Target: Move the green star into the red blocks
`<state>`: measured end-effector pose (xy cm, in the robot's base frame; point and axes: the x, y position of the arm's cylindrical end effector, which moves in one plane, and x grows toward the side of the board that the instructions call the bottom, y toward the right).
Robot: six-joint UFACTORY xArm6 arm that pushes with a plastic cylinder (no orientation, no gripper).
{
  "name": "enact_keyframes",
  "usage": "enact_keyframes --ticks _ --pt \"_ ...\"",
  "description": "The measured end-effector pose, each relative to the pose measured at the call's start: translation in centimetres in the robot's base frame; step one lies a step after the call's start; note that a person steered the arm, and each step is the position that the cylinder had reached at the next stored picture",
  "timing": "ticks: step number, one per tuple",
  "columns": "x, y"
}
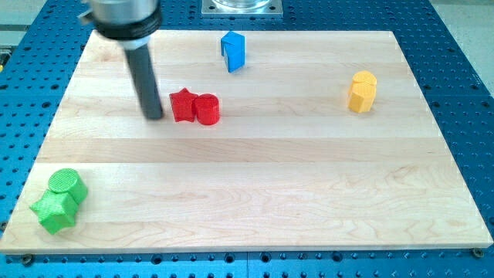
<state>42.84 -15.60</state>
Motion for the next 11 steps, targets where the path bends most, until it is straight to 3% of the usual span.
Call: enact_keyframes --ticks 1,2,3,4,5,7,9,10,11 --pt "0.6 -4.6" --pt "5.2 -14.8" --pt "7.5 -14.8" --pt "16.8 -14.2" --pt "18.9 -11.7" --pt "14.8 -6.4" --pt "7.0 -2.0" --pt "8.1 -5.2" --pt "5.9 -4.0"
